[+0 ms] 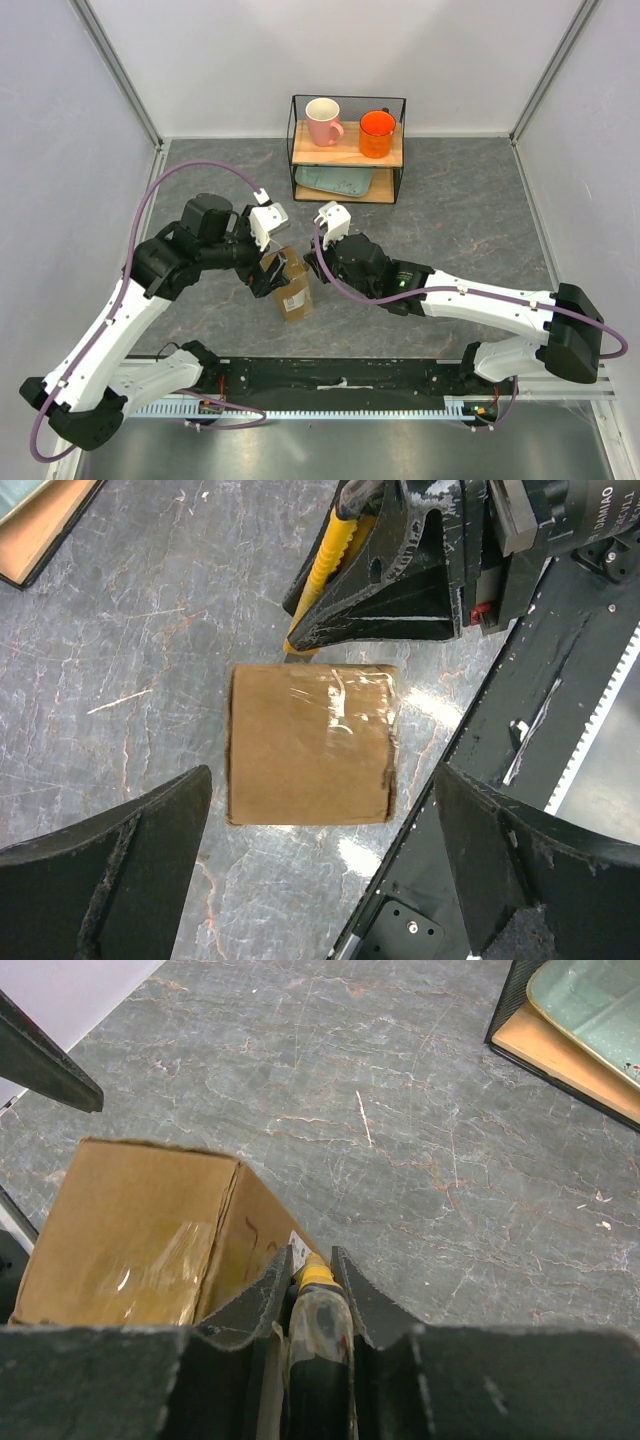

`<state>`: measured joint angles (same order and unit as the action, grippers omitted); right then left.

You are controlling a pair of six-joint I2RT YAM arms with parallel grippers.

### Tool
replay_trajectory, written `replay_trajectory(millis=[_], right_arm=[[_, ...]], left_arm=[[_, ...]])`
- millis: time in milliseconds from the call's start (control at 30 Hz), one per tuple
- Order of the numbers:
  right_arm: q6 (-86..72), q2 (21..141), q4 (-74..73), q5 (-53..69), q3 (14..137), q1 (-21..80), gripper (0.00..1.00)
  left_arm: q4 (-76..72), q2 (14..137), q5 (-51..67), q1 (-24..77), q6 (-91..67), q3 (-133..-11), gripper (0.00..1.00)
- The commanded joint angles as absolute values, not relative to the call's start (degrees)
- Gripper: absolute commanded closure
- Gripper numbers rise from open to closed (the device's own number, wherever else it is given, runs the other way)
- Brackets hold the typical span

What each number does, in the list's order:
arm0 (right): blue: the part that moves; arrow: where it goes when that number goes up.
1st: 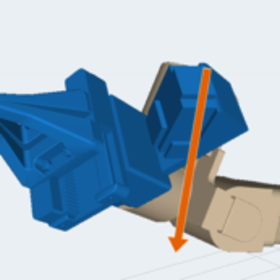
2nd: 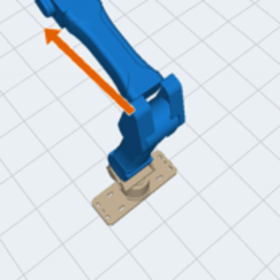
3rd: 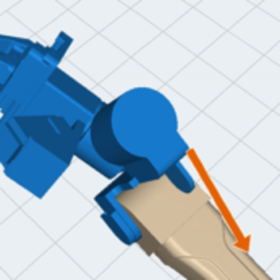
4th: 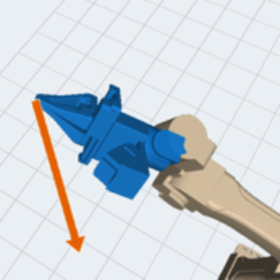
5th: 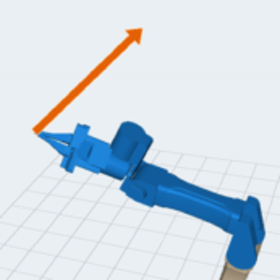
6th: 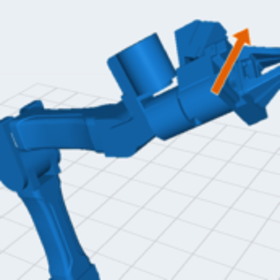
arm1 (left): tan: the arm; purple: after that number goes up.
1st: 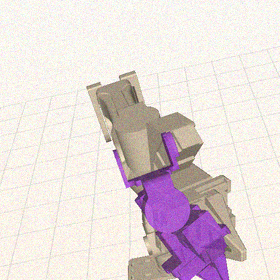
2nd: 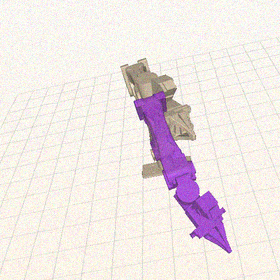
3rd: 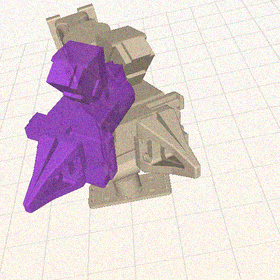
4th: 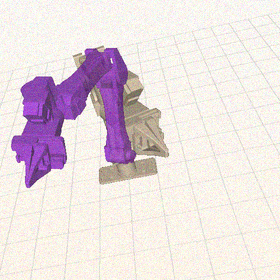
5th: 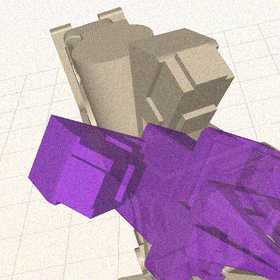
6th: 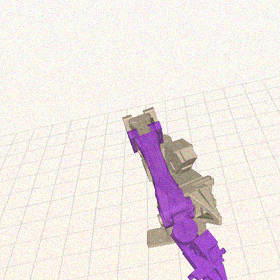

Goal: Unpack the express box
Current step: Adjust the express box at the center of the board.

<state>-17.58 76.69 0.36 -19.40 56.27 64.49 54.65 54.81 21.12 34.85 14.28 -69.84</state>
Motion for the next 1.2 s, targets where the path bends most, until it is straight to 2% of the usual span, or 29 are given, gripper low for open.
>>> replay_trajectory(millis=[0, 1167], right_arm=[[-17.8, 76.0, 2.1, -19.9, 56.3, 64.3, 1.0], [-18.5, 76.4, 3.4, -19.2, 55.3, 64.3, 1.0]], left_arm=[[55.5, 54.7, 21.3, 35.1, 14.9, -70.8, 0.0], [51.2, 56.1, 19.4, 35.9, 17.1, -64.4, 0.0]])
